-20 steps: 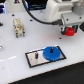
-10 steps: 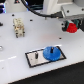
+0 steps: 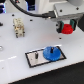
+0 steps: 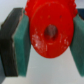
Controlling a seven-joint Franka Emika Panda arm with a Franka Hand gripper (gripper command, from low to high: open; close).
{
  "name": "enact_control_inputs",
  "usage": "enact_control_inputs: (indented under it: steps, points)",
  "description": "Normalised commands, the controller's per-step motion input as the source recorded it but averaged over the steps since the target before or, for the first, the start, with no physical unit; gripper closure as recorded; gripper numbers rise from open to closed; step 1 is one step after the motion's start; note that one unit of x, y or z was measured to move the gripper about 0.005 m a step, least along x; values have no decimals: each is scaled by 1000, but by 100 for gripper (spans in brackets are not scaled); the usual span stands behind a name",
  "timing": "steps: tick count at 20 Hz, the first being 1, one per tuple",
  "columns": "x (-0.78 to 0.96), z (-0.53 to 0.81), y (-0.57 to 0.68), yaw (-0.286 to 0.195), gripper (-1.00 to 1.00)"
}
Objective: Insert the blue gear onto the right peg, followed by the red gear
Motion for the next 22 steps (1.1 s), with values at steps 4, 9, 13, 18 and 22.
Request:
enact_control_inputs:
  steps: [4,9,13,18,22]
  points:
    - [603,232,-325,0,100]
    - [687,222,-245,0,100]
    - [727,183,-209,0,100]
    - [644,76,-217,0,100]
    - [451,2,-246,0,100]
